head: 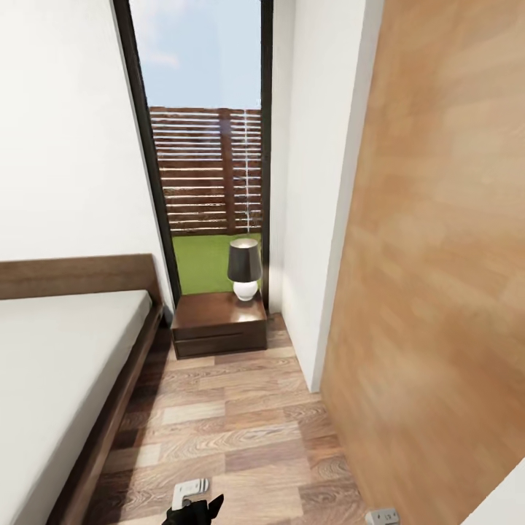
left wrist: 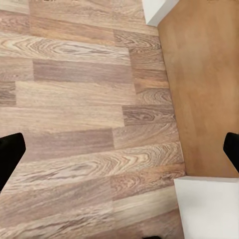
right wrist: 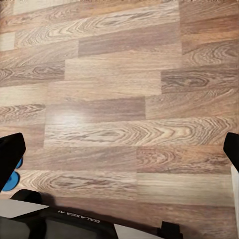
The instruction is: In the bedroom, move the book from the bed onto either nightstand, and place the two sandals side by side next to the bed.
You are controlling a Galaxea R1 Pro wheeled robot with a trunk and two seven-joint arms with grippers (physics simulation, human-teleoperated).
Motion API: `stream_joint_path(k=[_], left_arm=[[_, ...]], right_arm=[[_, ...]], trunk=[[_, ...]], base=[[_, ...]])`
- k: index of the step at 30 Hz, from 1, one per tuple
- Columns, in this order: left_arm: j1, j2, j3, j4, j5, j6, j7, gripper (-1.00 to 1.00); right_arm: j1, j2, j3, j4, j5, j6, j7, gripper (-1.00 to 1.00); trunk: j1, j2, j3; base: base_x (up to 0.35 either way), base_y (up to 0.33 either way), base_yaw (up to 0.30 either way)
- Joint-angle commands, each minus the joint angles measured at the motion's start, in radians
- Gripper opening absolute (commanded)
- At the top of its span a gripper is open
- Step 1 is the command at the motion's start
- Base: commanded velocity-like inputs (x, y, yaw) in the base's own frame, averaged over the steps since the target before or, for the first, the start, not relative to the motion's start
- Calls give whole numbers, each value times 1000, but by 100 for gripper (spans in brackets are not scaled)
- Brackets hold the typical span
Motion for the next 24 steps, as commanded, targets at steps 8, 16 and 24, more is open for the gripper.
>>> stream_joint_path(k=[8,16,24], left_arm=[[-1,0,9,0,-10,-4,-1,100],[-1,-1,9,0,-10,-4,-1,100],[-1,-1,9,0,-10,-4,-1,100]], right_arm=[[-2,-1,-8,4,9,-6,1,100],[-2,-1,-8,4,10,-7,1,100],[-2,-1,-8,4,10,-6,2,100]], trunk=[[1,-2,-2],[1,-2,-2],[1,-2,-2]], base=[[269,42,0],[144,3,126],[6,0,196]])
